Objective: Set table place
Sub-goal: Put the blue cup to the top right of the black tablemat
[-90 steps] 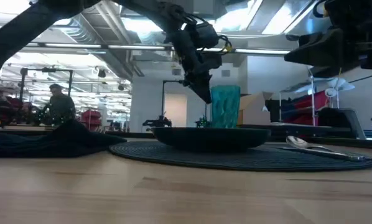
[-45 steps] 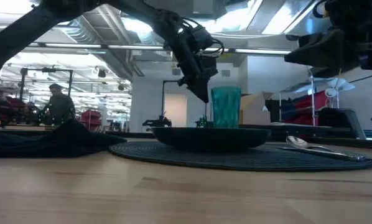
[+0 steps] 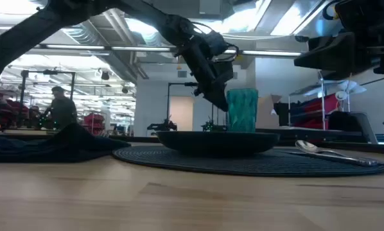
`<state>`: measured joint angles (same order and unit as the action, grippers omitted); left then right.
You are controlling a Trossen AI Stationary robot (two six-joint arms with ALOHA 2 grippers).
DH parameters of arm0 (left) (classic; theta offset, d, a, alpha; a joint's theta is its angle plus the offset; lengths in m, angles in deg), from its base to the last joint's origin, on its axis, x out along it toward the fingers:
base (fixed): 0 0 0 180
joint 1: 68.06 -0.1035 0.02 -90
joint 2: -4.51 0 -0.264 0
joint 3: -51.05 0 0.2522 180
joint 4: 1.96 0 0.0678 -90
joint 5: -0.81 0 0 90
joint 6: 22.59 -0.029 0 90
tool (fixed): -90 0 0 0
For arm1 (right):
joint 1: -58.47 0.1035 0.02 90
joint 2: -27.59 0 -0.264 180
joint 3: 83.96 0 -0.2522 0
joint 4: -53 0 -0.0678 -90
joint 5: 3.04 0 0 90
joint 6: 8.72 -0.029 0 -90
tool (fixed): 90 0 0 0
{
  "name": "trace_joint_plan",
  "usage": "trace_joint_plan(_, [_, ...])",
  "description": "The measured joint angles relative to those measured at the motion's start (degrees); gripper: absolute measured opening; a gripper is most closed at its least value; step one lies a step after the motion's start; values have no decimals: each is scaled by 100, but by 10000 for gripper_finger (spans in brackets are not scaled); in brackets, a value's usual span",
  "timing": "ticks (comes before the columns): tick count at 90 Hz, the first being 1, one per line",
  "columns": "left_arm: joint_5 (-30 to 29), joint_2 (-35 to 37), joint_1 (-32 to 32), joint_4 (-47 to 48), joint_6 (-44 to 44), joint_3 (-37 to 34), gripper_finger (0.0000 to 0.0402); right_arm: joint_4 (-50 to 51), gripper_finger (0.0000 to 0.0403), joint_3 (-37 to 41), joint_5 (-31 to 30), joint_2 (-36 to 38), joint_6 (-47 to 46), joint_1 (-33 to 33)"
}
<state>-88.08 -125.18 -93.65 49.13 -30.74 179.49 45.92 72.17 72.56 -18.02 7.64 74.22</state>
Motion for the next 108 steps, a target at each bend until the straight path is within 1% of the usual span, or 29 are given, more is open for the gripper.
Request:
trace_joint_plan(16, [34, -52, 157, -301, 2, 2, 0, 2, 0, 0, -2, -2, 0, 0])
trace_joint_plan(27, [36, -57, 238, -238, -4, 2, 0, 0, 0, 0, -40, 0, 0, 0])
trace_joint_plan(33, [37, -15, 283, -147, -8, 2, 0, 0, 0, 0, -215, 0, 0, -2])
trace_joint_plan(49, [-6, 223, 335, 352, -51, 4, 0, 81, 0, -49, -907, 0, 8, -50])
trace_joint_plan(59, [-96, 387, 352, 734, -89, 4, 0, 643, 0, -438, -1124, 1, 90, -325])
trace_joint_plan(66, [-325, 560, 355, 971, -91, 4, 0, 1463, 0, -872, -1312, -2, 214, -645])
trace_joint_plan(72, [-552, 702, 346, 1107, -94, 7, 0, 2106, 0, -1278, -1350, -2, 390, -975])
trace_joint_plan(76, [-604, 766, 325, 1217, -112, 7, 0, 2455, 0, -1529, -1342, 0, 592, -1216])
trace_joint_plan(81, [-619, 860, 283, 1230, -124, 7, 0, 2801, 0, -1795, -1219, -1, 886, -1538])
trace_joint_plan(84, [-618, 911, 257, 1232, -124, 7, 0, 3015, 0, -1945, -1045, -2, 1055, -1736])
trace_joint_plan(88, [-561, 990, 207, 1232, -124, 7, 0, 3220, 0, -2135, -730, -2, 1330, -2036])
trace_joint_plan(95, [-266, 1064, 93, 1227, -123, 7, 0, 3480, 0, -2406, -154, -30, 1746, -2560])
trace_joint_plan(102, [3, 1071, -16, 1263, -124, 7, 0, 3745, 0, -2620, 430, -182, 1981, -3067])
trace_joint_plan(108, [88, 1065, -83, 1322, -149, 4, 0, 3988, 2, -2767, 880, -386, 2161, -3457])
